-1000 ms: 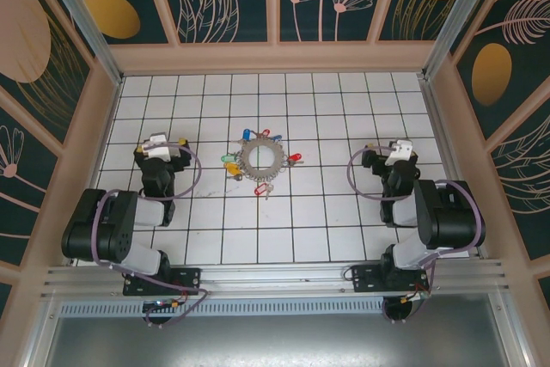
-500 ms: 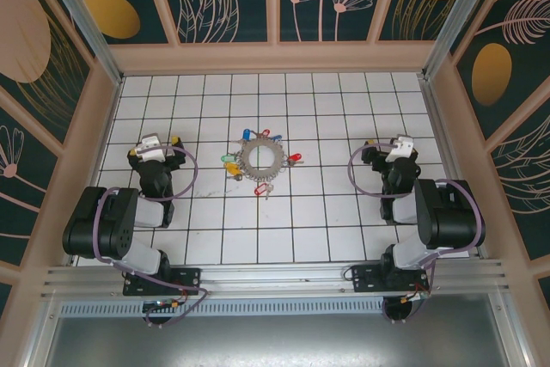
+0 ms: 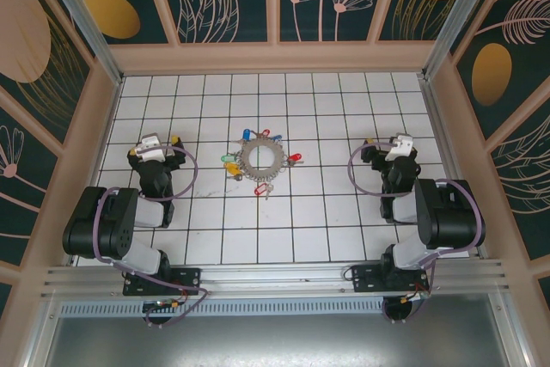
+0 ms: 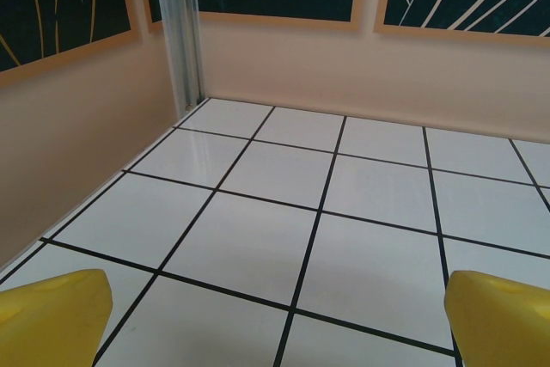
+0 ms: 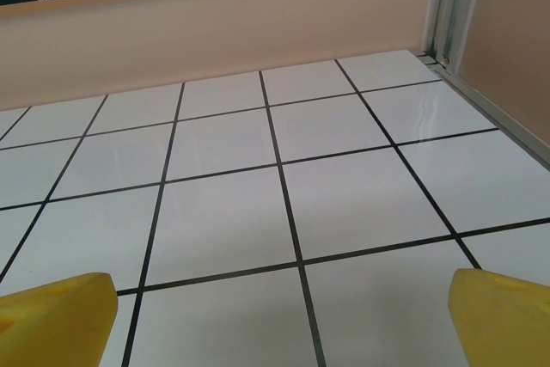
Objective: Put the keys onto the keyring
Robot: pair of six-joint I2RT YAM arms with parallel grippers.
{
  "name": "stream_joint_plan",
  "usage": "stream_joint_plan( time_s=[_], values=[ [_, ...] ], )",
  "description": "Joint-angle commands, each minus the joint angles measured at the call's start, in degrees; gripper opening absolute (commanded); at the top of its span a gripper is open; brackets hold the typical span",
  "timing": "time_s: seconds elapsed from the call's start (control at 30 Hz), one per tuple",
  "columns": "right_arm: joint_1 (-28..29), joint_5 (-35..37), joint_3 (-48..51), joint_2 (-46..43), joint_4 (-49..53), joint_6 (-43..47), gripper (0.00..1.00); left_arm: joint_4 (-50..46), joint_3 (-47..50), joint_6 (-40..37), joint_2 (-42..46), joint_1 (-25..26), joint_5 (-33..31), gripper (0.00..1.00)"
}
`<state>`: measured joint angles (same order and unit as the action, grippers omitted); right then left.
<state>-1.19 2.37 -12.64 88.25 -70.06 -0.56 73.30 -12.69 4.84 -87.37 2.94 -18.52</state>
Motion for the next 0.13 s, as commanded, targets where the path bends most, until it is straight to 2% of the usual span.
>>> stream_joint_plan(
  time_s=[0.0, 0.1],
  values=[
    [-0.4, -1.2, -0.9, 0.1, -1.0, -0.5, 0.99, 2.3, 0.3, 1.2, 0.1, -0.3, -0.6, 0.99],
    [-0.3, -1.2, -0.9, 0.0, -1.2, -0.5, 0.99, 2.3, 0.3, 1.2, 0.0, -0.3, -0.6, 0.99]
  ],
)
